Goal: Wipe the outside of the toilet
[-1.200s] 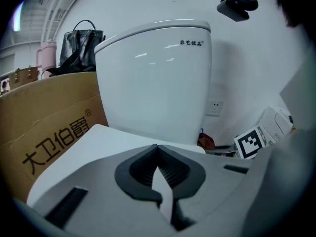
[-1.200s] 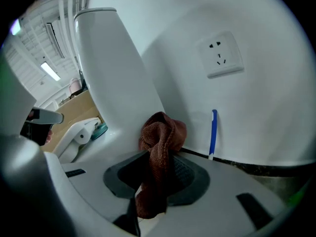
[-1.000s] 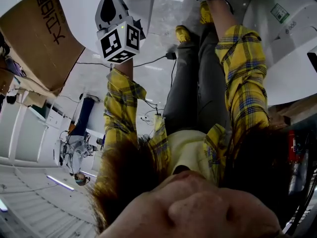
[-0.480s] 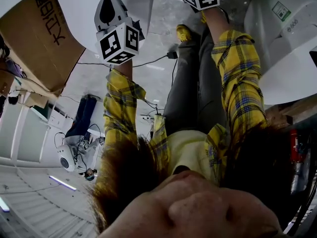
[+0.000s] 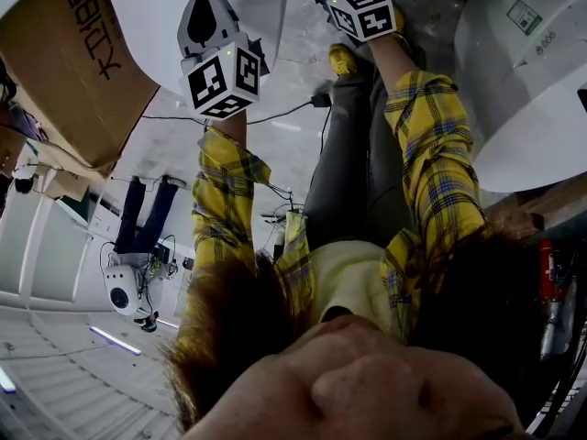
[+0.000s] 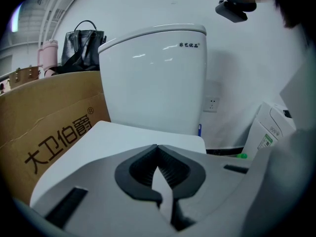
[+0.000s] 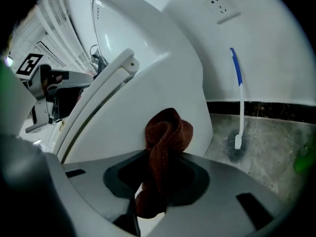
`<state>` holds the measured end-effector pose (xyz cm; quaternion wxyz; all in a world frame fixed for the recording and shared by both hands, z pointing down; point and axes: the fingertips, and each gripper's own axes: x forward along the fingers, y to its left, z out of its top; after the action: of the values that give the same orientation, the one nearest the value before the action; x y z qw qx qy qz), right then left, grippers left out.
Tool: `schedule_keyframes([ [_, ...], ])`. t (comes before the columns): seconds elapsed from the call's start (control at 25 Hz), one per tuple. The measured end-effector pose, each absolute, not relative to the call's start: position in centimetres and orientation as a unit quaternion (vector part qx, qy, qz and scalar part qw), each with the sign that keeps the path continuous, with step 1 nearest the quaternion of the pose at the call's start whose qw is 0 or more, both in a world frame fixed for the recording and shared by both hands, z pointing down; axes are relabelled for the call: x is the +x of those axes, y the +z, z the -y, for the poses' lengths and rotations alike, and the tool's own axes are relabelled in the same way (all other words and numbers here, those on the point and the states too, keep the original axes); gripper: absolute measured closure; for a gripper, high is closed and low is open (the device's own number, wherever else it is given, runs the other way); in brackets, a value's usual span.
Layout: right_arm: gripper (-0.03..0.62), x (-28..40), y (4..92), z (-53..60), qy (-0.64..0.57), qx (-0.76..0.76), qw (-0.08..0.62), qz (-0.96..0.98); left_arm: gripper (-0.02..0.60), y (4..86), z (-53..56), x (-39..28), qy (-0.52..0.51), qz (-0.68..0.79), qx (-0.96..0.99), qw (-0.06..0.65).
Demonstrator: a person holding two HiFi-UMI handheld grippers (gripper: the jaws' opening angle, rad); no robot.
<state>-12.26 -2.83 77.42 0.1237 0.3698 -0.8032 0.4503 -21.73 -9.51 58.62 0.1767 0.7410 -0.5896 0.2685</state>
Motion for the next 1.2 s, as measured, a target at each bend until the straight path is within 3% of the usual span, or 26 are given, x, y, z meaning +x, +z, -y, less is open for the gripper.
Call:
schedule_keyframes([
  [0.88,0.473,-16.0,76.4,-4.3,0.462,0.299,0.174,0.816,0.579,59.2,6.5,-24.6,0.305,0.582,0.732,0.179],
  [1.2,0.471,-13.8,73.6,-5.1,0.461,0.306,0.183,0.812,0.578,58.8,5.2,-24.9,0.322,0.576,0.728,0.185],
])
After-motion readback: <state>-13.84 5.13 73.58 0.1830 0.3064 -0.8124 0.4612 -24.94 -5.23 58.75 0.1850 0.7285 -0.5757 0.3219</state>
